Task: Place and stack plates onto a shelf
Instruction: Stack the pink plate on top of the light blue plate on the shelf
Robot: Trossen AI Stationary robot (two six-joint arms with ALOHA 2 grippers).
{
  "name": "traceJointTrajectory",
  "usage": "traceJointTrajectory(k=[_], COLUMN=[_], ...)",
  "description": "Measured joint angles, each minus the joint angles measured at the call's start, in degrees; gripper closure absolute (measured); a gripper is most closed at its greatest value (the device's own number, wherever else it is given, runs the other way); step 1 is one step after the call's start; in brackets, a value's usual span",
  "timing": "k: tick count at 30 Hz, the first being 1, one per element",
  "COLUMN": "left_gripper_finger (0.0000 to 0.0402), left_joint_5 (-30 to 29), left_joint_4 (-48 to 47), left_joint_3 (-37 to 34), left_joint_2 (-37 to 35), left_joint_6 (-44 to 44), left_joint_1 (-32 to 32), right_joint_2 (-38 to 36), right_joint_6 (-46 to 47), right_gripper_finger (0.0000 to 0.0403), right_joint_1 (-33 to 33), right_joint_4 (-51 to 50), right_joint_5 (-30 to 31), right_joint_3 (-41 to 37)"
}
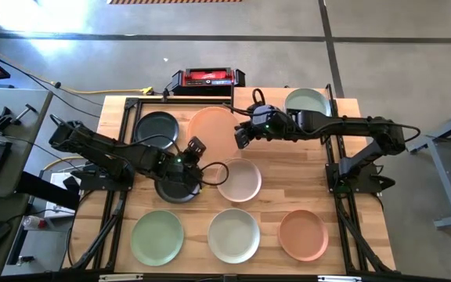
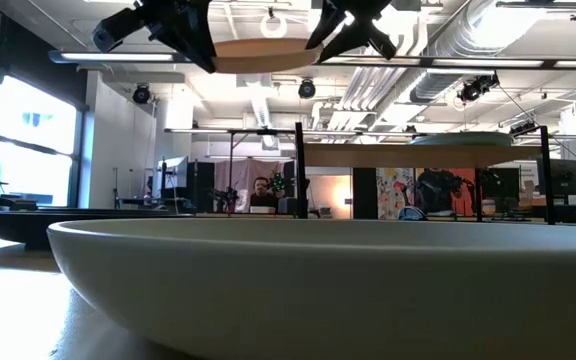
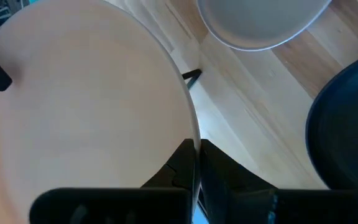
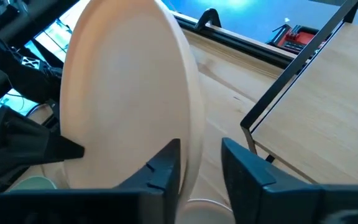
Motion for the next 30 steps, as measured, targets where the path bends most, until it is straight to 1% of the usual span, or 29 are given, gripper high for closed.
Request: traceJointTrajectory(k=[5, 6, 10, 13, 18, 26, 30], left_gripper_finger=[0.0398, 0.0397, 0.039, 0.0382, 0.0366, 0.0317, 0.0293], left_joint_5=[0.0, 0.0, 0.0, 0.0, 0.0, 4.9, 4.2], left_joint_4=[-0.1, 0.0, 0.0, 0.0, -0.1, 0.0, 0.0], left_joint_3=[0.0, 0.0, 0.0, 0.0, 0.0, 0.0, 0.0], left_joint_2=[0.0, 0.0, 0.0, 0.0, 0.0, -0.1, -0.1], left_joint_6=[0.0, 0.0, -0.6, -3.0, -7.2, -15.9, -21.5], left_joint_1=[0.0, 0.0, 0.0, 0.0, 0.1, 0.5, 0.5], right_joint_2=[0.0, 0.0, 0.0, 0.0, 0.0, 0.0, 0.0], right_joint_6=[0.1, 0.2, 3.2, 3.2, 4.5, 4.5, 4.7], right_gripper_finger=[0.0388, 0.0394, 0.0391, 0.0399, 0.04, 0.0402, 0.0402], right_joint_1=[0.0, 0.0, 0.0, 0.0, 0.0, -0.1, -0.4], right_joint_4=[0.0, 0.0, 0.0, 0.0, -0.1, -0.3, -1.4], right_joint_5=[-0.7, -0.8, -1.2, -1.2, -1.2, -1.4, -1.4], right_joint_3=[0.0, 0.0, 0.0, 0.0, 0.0, 0.0, 0.0])
